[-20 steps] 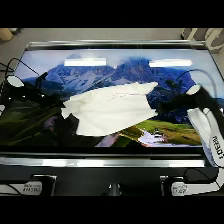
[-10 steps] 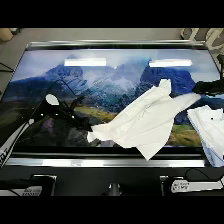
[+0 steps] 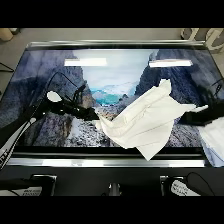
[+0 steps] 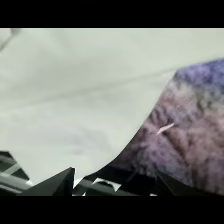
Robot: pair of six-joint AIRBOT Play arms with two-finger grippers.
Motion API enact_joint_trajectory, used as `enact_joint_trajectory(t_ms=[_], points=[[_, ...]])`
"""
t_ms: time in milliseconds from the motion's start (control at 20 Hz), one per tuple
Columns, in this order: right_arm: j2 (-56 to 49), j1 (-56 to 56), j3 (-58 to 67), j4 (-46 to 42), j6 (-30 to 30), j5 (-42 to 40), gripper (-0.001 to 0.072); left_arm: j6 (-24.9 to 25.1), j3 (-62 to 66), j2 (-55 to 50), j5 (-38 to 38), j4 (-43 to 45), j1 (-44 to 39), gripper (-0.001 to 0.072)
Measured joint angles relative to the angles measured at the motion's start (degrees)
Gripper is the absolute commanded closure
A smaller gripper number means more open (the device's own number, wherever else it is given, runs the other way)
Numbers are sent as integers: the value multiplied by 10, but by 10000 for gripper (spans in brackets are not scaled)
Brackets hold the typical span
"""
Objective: Fold the shirts.
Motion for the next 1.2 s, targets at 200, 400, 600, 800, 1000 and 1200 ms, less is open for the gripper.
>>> enact_joint_trajectory(t_ms=[200,400,600,800,1000,1200], points=[[111,0,-212,30,-3,-43,164,10,5,1,5,-4,5,678],[151,0,-340,64,-3,-94,170,13,7,2,3,-5,7,678],[162,0,-386,96,-3,-135,171,14,7,2,-3,-6,8,678],[164,0,-408,108,2,-166,180,14,7,2,-5,-6,8,678],[152,0,-417,132,6,-180,180,14,7,2,-6,-6,8,678],[119,27,-418,171,-4,-205,339,14,7,2,-6,-6,8,679]])
